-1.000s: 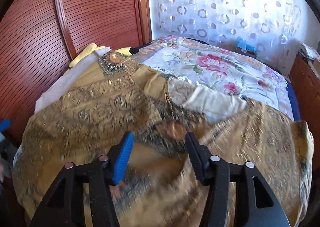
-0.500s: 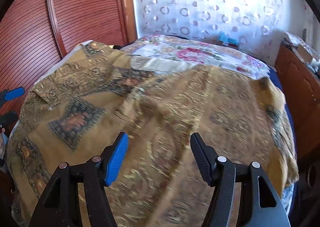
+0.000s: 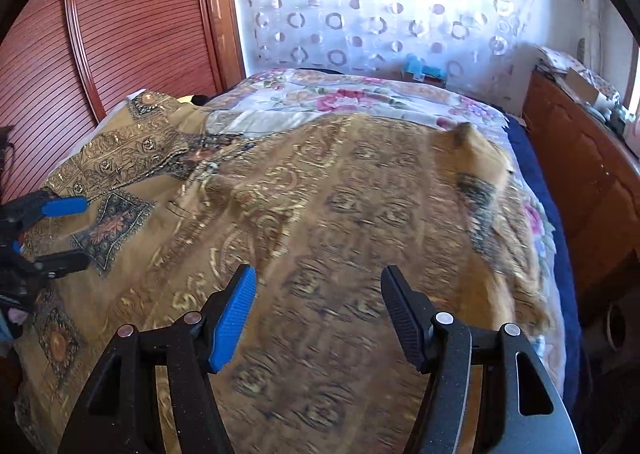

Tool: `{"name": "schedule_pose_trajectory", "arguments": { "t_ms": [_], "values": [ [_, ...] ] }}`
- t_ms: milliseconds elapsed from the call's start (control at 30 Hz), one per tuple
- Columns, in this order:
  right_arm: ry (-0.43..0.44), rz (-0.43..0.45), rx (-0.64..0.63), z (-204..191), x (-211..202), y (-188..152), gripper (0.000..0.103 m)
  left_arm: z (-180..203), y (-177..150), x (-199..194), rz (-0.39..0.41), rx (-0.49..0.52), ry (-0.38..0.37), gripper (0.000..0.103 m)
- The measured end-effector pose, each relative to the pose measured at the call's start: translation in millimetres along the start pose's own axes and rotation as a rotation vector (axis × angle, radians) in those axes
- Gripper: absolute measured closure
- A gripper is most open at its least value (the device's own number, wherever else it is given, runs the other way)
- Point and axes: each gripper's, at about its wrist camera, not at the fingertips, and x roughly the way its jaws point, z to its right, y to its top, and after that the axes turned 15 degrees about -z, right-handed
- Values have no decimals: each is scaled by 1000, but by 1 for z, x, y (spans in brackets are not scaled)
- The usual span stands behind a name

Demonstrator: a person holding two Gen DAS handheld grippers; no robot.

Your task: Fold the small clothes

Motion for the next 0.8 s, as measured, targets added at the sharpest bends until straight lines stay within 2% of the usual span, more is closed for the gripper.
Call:
{"name": "schedule_pose_trajectory", "arguments": {
  "t_ms": [300, 433, 633, 800],
  "values": [
    [-69, 8, 134, 74, -34, -27, 36, 23, 12, 27, -69, 39, -3, 15],
    [-70, 3, 217, 106, -40, -34, 36, 28, 12, 29, -84, 53, 19, 13],
    [-9, -30, 374, 143, -31, -38, 36, 30, 13, 33, -100, 60, 19, 1],
    [20, -66, 438, 155, -18, -32, 36, 29, 13, 33, -102, 59, 20, 1]
  ]
}}
